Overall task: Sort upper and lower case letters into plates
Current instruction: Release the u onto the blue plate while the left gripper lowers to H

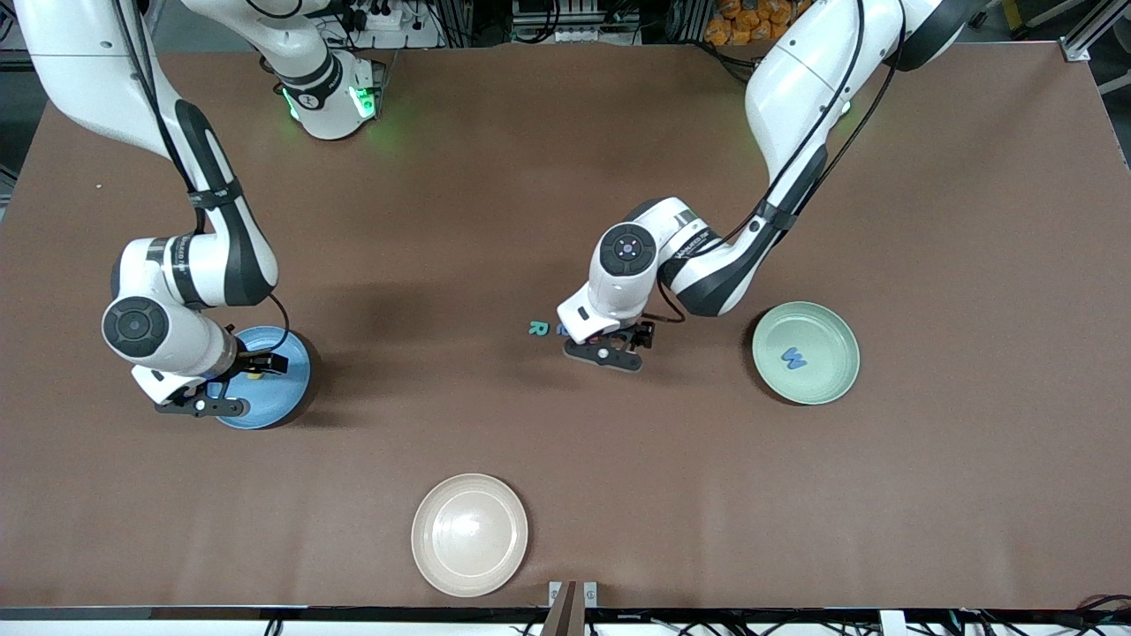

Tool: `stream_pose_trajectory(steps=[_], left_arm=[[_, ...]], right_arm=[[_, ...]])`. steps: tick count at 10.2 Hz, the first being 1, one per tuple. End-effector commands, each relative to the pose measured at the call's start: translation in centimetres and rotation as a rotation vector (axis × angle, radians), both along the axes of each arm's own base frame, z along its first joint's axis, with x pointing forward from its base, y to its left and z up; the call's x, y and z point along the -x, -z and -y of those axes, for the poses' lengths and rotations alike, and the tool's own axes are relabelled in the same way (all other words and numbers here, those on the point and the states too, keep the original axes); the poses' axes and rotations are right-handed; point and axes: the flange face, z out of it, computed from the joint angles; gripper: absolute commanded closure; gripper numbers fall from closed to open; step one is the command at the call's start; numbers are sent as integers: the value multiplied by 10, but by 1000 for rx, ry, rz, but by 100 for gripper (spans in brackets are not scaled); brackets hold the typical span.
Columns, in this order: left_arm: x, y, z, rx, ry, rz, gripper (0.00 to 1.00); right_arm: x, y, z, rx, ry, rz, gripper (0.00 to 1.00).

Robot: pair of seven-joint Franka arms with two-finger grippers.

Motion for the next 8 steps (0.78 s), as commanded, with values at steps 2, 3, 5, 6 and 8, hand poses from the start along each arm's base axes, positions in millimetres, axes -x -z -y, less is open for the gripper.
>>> stream_pose_trajectory(steps=[2,3,5,6,8], left_arm=[[-19,13,-8,-19,377,57,0],[-23,21,-10,-6,409,63,0],[-28,39,-8,9,422,66,0],[-29,45,-10,6,418,61,0],[-31,49,-17,-4,411,56,0]], right_arm=[[5,-6,-3,6,-2,6,0],[5,-6,-4,6,-4,6,0],[5,-6,-6,6,-4,7,0],[5,-6,-6,6,-2,7,0],[5,-7,-8,6,-7,9,0]])
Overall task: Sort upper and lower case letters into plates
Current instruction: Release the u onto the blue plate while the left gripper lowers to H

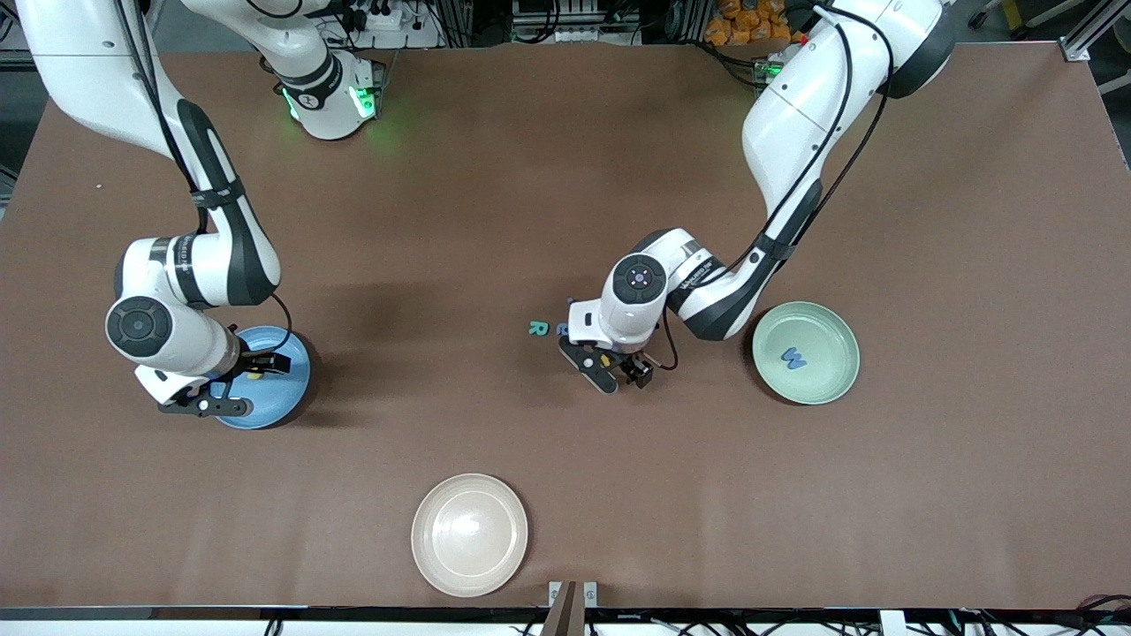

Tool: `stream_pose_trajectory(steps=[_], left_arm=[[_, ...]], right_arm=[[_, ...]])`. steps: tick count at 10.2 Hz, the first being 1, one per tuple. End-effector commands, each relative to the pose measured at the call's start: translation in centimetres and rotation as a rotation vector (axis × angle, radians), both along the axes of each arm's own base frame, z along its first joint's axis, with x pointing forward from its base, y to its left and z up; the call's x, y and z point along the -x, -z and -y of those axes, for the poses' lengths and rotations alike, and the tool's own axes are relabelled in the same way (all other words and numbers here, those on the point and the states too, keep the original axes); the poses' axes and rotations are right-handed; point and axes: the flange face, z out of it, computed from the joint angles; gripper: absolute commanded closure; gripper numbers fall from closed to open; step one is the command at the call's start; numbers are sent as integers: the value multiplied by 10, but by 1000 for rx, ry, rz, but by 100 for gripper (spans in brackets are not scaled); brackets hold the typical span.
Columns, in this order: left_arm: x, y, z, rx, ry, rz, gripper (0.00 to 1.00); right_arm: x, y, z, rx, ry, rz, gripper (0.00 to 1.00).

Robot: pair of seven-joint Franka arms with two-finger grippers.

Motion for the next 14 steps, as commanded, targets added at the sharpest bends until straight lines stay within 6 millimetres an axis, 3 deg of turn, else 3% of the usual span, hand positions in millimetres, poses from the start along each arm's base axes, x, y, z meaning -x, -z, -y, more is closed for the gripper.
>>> stream_pose_trajectory(steps=[1,5,7,10,14], left_arm=[[-7,0,0,-7,24,25,0],[0,6,7,-8,16,14,1],[2,7,6,-12,1,9,9],[5,12,4,-24,-18,-6,31],[18,18,8,-77,-87,-51,39]], right_arm=[[5,-7,-5,8,-2,9,0],[4,-7,-7,8,-4,11,0],[1,-11,-8,7,-5,18,0],[2,-19,-9,16,5,-11,0],[3,-19,-12,16,5,-14,0]])
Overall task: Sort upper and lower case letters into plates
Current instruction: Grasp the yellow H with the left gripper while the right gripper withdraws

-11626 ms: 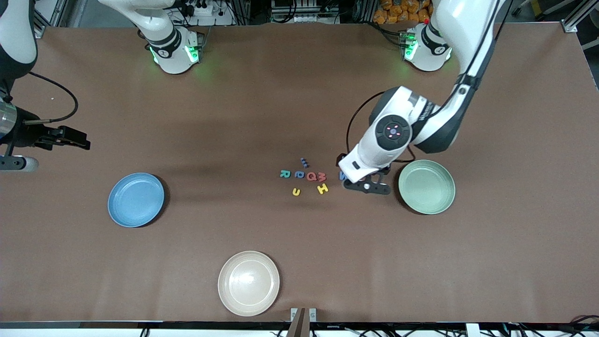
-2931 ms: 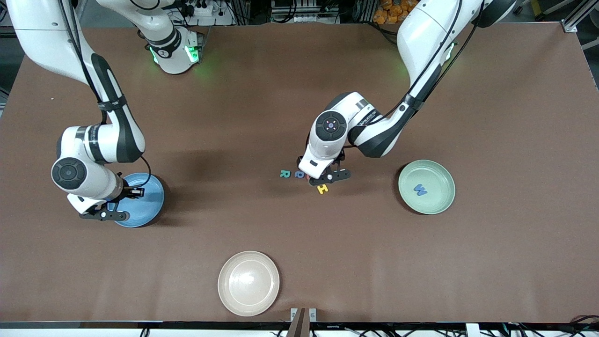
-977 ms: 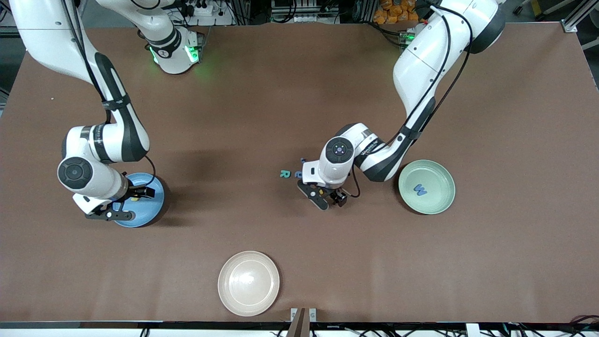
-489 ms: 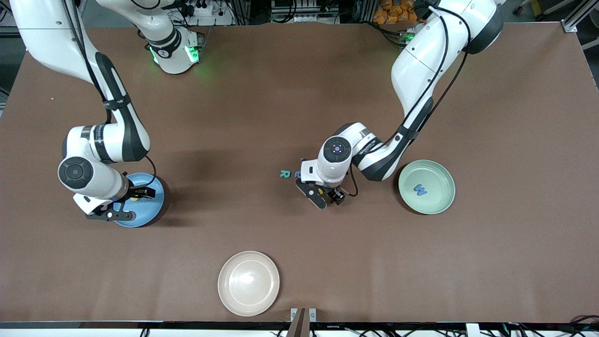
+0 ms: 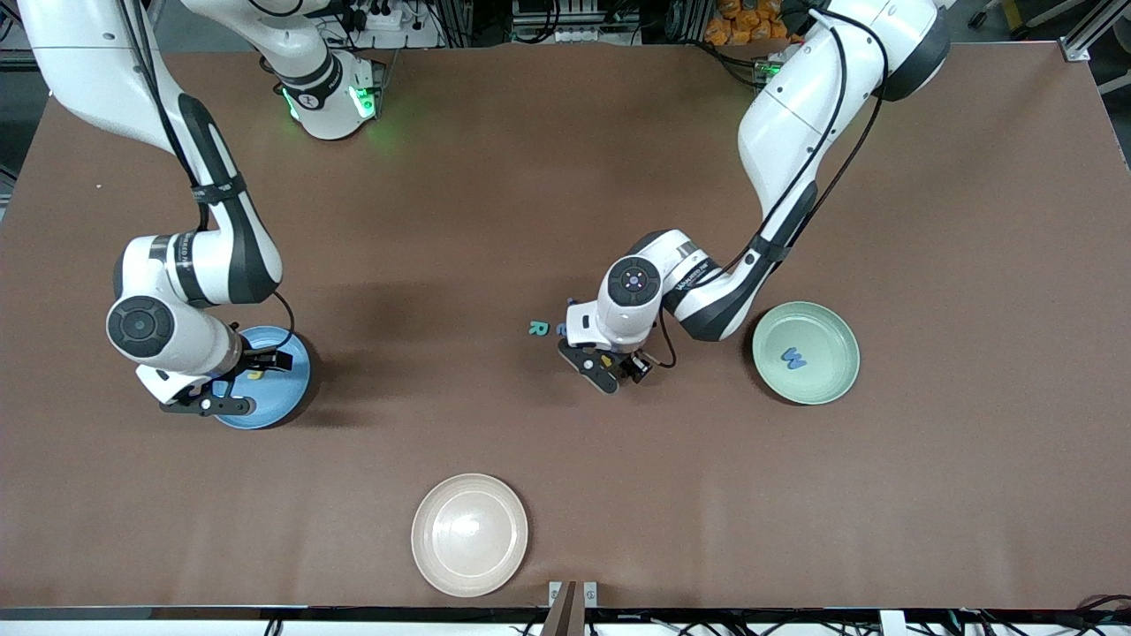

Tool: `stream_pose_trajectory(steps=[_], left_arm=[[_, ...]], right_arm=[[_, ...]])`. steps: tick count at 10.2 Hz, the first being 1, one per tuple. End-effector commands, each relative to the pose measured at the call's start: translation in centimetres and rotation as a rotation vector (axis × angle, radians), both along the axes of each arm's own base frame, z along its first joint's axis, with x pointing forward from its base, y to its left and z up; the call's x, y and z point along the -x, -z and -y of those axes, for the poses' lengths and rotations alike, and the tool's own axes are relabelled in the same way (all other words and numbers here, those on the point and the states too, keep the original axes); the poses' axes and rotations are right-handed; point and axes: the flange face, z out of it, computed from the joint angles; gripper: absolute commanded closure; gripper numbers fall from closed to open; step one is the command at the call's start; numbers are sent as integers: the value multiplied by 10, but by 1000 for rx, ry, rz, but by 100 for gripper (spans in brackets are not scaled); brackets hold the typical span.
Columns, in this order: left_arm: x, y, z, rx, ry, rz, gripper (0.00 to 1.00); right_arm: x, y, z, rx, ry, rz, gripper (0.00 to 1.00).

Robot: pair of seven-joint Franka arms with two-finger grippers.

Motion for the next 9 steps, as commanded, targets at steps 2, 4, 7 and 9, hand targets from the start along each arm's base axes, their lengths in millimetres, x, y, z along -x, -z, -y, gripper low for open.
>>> stream_pose_trajectory(steps=[2,4,7,9], left_arm=[[16,15,5,-55,-44,-30,46],[18,15,8,-54,-59,-30,56],[16,14,6,-55,-63,-31,66],[10,7,-1,-67,-71,-35,67]], right_arm=[[5,-10,-2,15,12,-11,0],[2,-16,-3,12,16,0,0],[-4,-20,-17,-26,28,11,0],[-6,-27,-26,-52,36,23,0]])
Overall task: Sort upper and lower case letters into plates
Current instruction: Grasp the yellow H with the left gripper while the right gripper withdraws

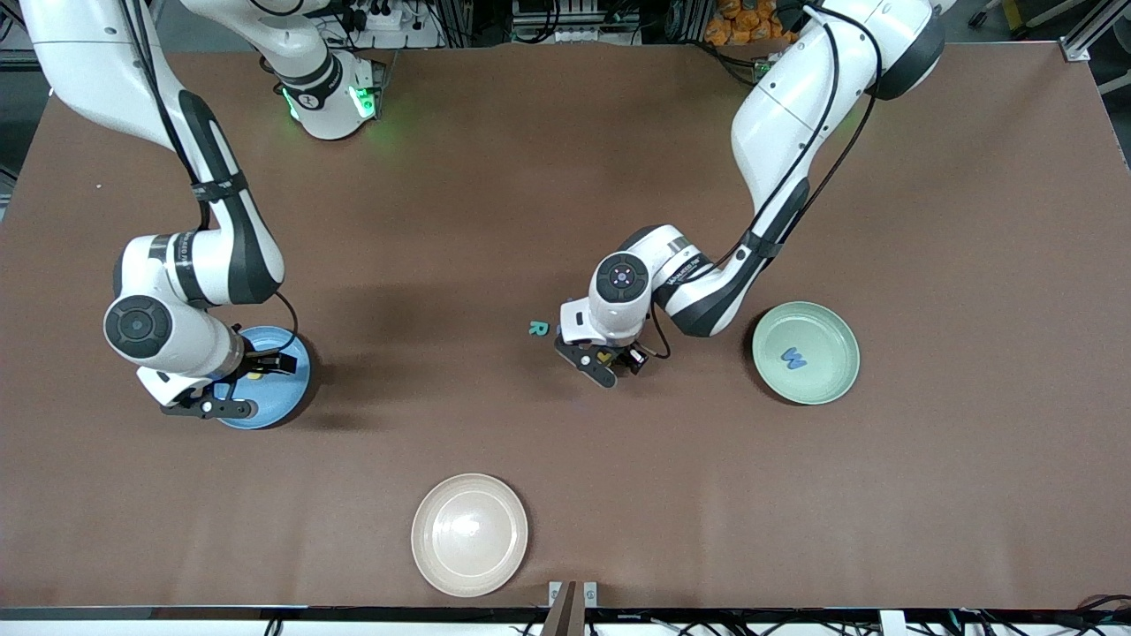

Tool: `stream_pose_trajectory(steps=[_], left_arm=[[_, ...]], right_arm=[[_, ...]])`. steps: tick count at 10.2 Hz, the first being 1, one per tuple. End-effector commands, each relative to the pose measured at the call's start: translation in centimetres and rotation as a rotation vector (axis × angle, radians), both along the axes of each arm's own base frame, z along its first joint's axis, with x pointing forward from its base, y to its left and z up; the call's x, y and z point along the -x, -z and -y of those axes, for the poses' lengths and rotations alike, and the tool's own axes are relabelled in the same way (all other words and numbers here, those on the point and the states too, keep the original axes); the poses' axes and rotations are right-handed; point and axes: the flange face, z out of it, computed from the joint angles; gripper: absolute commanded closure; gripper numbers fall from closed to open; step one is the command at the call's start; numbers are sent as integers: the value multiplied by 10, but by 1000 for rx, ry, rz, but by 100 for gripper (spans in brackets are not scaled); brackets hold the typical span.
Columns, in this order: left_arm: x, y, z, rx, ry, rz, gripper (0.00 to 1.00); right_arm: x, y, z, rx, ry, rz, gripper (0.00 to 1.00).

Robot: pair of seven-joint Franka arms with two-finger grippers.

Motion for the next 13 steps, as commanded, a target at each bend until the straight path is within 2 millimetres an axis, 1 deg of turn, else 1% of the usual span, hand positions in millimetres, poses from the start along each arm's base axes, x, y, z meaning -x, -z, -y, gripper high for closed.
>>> stream_pose_trajectory(steps=[1,2,3,4,5,6,7,8,9,10,11,13], left_arm=[[-2,0,-9,-48,-21,-15,68],[-3,-3,-11,-54,-21,-16,68],[-8,-6,-18,-59,-31,-19,68],[-10,-8,-20,-58,-33,-22,68],[-10,-12,-20,-63,-32,-23,68],[-10,-14,-21,-67,-33,-25,68],[-12,-17,-23,-65,-43,-34,68],[-12,-21,-24,-66,-48,-41,68],[-14,-26,-25,-69,-47,-39,68],[-22,-34,-38,-78,-44,-41,68],[-29,-39,-51,-92,-31,-53,68],[-44,-54,-86,-140,-4,-90,68]], right_arm=[[-1,-23,-8,-18,19,12,0],[-3,-41,-11,-43,45,13,0],[-2,-58,-17,-97,82,16,0],[-2,-69,-25,-125,88,30,0],[-6,-74,-28,-130,86,47,0],[-8,-76,-36,-132,73,58,0],[-8,-79,-52,-135,48,67,0],[-10,-82,-61,-136,33,74,0],[-9,-84,-84,-139,-1,77,0],[-8,-81,-112,-140,-33,78,0],[-8,-71,-140,-137,-30,82,0],[4,-47,-217,-133,-82,78,0]])
